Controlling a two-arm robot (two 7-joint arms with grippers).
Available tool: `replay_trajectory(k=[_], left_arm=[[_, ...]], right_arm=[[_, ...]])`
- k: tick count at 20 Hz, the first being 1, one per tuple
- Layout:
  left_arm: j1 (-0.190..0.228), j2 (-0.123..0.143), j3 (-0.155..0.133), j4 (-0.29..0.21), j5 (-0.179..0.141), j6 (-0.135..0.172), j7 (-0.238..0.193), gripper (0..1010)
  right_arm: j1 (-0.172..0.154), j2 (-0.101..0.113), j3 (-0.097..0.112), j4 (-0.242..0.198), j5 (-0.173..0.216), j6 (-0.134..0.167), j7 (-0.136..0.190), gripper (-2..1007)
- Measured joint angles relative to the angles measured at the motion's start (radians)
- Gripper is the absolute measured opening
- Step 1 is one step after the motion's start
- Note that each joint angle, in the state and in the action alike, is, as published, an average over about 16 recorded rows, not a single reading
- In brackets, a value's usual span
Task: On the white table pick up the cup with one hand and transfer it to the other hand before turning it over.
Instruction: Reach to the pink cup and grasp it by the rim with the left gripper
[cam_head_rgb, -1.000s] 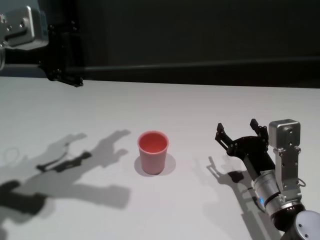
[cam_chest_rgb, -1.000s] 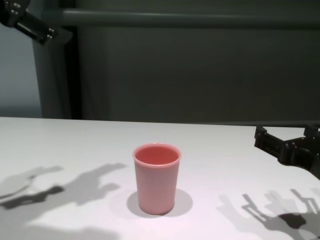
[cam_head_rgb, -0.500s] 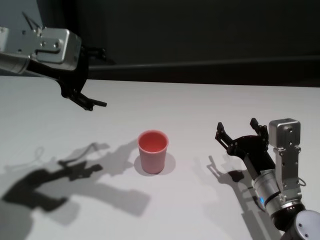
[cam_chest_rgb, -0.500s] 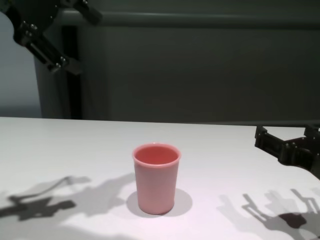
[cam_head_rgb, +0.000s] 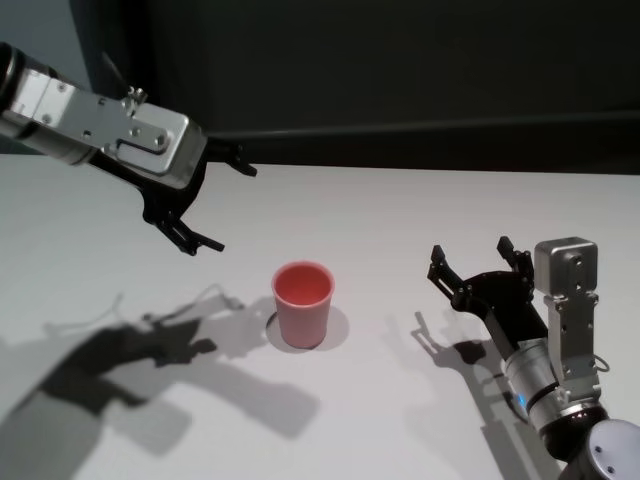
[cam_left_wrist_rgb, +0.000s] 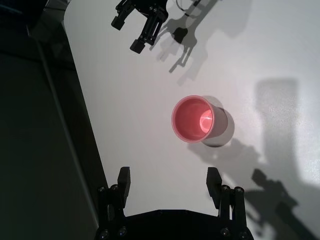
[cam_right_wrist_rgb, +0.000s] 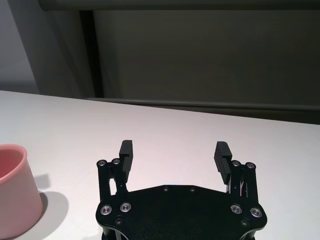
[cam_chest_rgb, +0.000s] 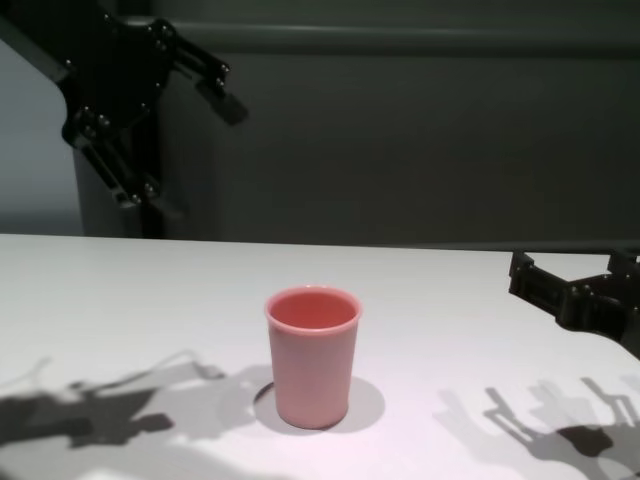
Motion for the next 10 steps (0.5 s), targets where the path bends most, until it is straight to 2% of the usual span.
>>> replay_trajectory(k=[10], left_arm=[[-0.063,-0.045,0.095,0.048,0.057,-0.094,-0.046,1001]], right_arm=[[0.0,0.0,0.0,0.0,0.0,0.0,0.0,1002]])
